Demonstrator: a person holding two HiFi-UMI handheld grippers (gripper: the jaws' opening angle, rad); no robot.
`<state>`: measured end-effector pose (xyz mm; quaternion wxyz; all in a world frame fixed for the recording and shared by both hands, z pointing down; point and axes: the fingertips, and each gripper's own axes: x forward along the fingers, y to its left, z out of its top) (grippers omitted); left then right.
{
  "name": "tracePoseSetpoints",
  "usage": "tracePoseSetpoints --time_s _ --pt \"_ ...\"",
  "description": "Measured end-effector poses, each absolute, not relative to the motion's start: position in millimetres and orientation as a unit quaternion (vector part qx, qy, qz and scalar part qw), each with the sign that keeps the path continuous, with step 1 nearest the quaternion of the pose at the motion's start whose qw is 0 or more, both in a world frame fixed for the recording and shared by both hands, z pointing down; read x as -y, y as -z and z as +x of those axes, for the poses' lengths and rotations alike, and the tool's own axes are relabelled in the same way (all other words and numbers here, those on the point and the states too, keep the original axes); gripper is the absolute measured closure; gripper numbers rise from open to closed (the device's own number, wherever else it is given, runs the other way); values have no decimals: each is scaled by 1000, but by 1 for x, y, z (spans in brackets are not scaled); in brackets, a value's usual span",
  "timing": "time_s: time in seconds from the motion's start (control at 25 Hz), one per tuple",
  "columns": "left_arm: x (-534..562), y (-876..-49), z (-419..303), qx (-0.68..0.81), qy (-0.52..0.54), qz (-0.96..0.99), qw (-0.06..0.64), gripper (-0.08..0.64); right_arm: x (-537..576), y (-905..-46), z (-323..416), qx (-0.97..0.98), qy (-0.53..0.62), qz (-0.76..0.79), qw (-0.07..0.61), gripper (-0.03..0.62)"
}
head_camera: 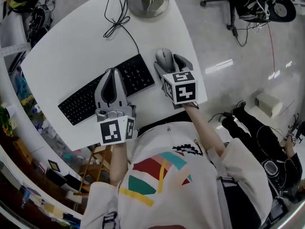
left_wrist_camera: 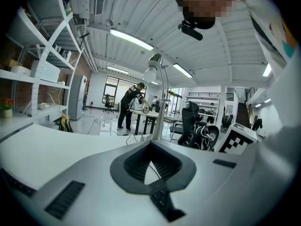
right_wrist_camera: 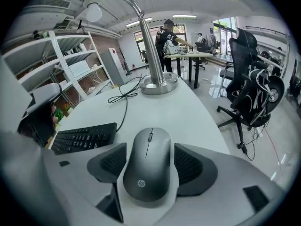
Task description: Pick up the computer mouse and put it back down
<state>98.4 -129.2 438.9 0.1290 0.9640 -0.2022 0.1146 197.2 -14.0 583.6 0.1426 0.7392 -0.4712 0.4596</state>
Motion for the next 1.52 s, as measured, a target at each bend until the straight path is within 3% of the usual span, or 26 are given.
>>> tracePoseSetpoints --time_s 0.36,0.72,0.96,1.28,1.52 --pt "129 -452 107 196 -128 962 142 517 13 -590 194 456 -419 760 198 291" --pt "129 -457 107 201 -137 960 136 517 11 -590 196 466 -417 757 188 293" --pt "127 -449 102 206 -129 961 131 517 14 -572 202 478 -415 761 145 293" --pt "127 -392 101 231 -68 964 116 517 47 -442 223 540 -278 790 79 293" --pt "135 -306 95 282 12 957 65 516 71 -314 215 620 -134 773 10 293"
